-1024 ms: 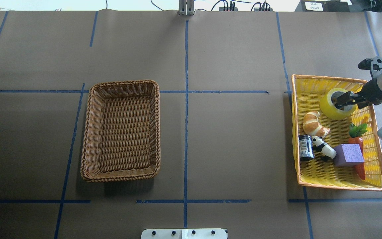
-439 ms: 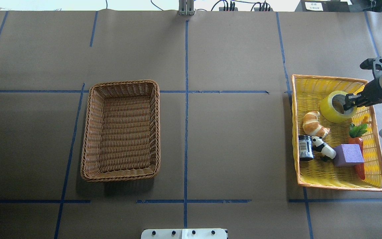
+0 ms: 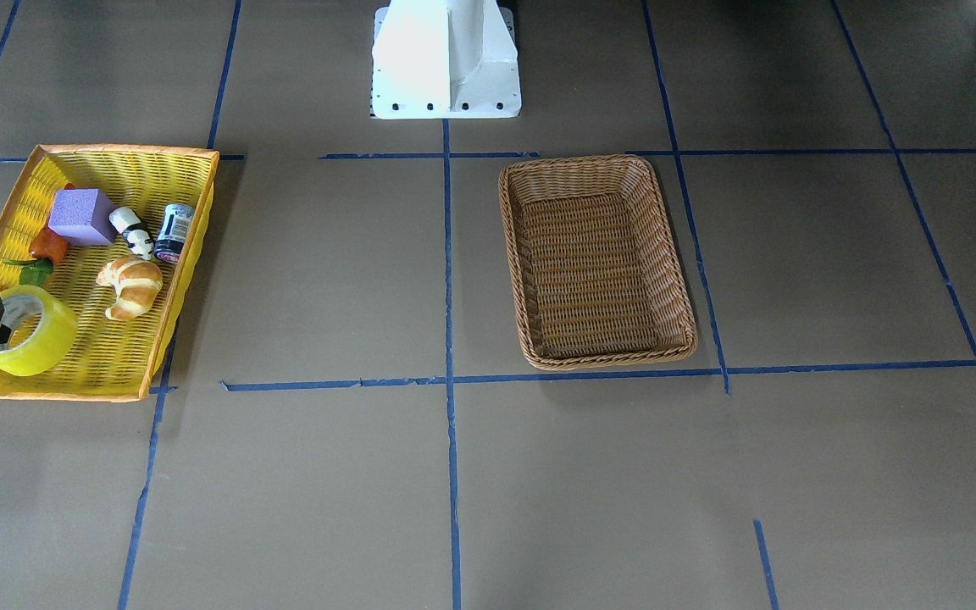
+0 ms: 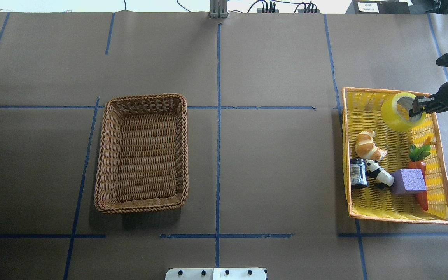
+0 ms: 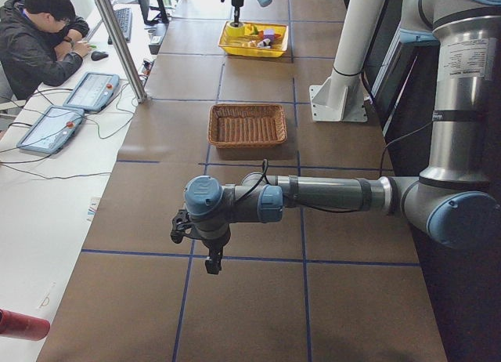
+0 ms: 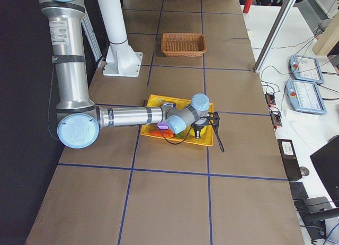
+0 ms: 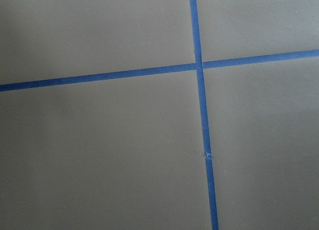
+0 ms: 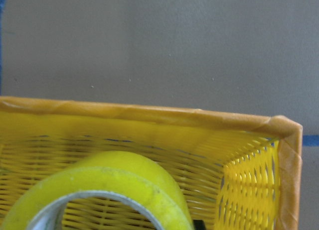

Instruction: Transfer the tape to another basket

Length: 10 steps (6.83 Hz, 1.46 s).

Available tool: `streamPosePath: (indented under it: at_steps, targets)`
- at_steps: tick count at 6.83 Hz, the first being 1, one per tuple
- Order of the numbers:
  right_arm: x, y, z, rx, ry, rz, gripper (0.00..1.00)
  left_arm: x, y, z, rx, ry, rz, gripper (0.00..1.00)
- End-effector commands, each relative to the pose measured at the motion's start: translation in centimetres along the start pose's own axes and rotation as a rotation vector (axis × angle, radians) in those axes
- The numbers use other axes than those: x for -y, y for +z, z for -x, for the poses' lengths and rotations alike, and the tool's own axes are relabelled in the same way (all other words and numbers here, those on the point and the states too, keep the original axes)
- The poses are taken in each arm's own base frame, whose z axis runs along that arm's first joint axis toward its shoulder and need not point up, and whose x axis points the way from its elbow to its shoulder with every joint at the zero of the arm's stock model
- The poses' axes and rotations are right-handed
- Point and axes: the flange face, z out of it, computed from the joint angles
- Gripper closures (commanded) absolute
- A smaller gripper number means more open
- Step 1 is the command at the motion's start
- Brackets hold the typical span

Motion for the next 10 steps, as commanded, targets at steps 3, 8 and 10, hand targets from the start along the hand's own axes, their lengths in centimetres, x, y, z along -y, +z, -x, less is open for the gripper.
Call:
streamPosePath:
  at_steps: [3,8,10]
  targets:
    - [1.3,-6.1,8.1,0.187,0.08,-0.009,1.0,1.0,-3.3,-3.3,0.01,0.074,-0.071,0.0]
    - [-5.3,-6.1,30.4,0.337,0.223,0.028,0.99,4.0,-2.0,-22.4,-0.145,-0.043,-0.256,0.0]
    - [-9.2,-7.1,36.7,0.456,0.265,0.005,0.99,3.5,-1.3,-31.4,-0.294,-0.157,-0.241,0.0]
